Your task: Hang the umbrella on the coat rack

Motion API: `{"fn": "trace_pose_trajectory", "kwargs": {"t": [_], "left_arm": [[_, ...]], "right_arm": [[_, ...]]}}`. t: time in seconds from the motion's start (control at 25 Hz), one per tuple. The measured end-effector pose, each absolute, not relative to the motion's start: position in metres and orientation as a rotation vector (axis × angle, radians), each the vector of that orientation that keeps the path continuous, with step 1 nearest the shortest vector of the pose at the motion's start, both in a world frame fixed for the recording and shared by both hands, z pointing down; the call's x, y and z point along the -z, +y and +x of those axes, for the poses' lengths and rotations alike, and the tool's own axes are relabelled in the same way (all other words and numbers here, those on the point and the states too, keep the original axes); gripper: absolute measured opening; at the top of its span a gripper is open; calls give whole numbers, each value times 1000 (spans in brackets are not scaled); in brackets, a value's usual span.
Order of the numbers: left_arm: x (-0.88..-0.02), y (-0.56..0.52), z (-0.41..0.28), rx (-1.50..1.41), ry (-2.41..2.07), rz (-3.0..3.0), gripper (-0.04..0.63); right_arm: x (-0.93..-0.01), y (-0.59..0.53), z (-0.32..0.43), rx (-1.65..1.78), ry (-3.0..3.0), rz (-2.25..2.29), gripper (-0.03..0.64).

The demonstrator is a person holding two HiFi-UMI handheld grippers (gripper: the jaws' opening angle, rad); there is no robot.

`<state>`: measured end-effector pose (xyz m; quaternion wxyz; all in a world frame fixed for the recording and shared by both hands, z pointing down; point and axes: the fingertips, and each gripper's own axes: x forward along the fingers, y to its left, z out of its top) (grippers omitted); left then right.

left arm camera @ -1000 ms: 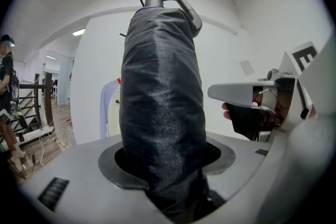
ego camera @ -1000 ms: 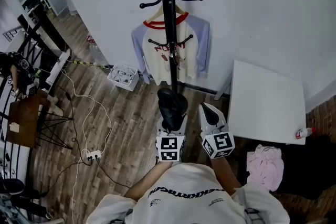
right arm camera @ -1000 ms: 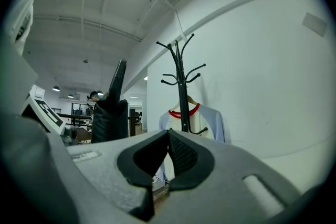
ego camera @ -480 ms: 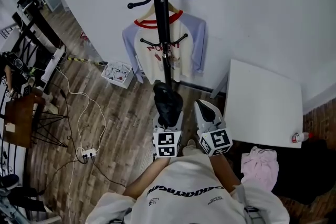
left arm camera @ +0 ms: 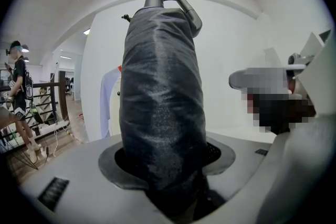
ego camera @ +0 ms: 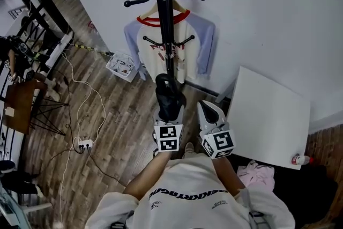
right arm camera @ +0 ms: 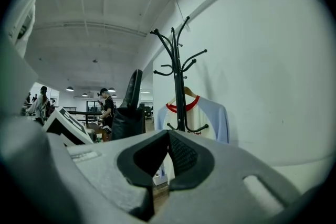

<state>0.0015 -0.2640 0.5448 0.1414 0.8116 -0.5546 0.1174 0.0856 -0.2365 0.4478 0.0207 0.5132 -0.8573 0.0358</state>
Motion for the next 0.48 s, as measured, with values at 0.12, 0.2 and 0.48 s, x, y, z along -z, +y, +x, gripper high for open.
{"fn": "trace_pose_trajectory", "kwargs": {"t": [0.12,0.2,0.48], "left_arm": [[-553,-281,1,-383,-1624,2322,252],[-560,-288,-1,-405,-1630,2301,252],[-590,-310,-8,-509,-1618,2231,252]], "right_arm": [[-452,-244,91,-124,-2660,1584,-2],[-454,-248,93,-128,-2660,1581,-2],[-473,-254,93,-169,-2644,1579,-3]]}}
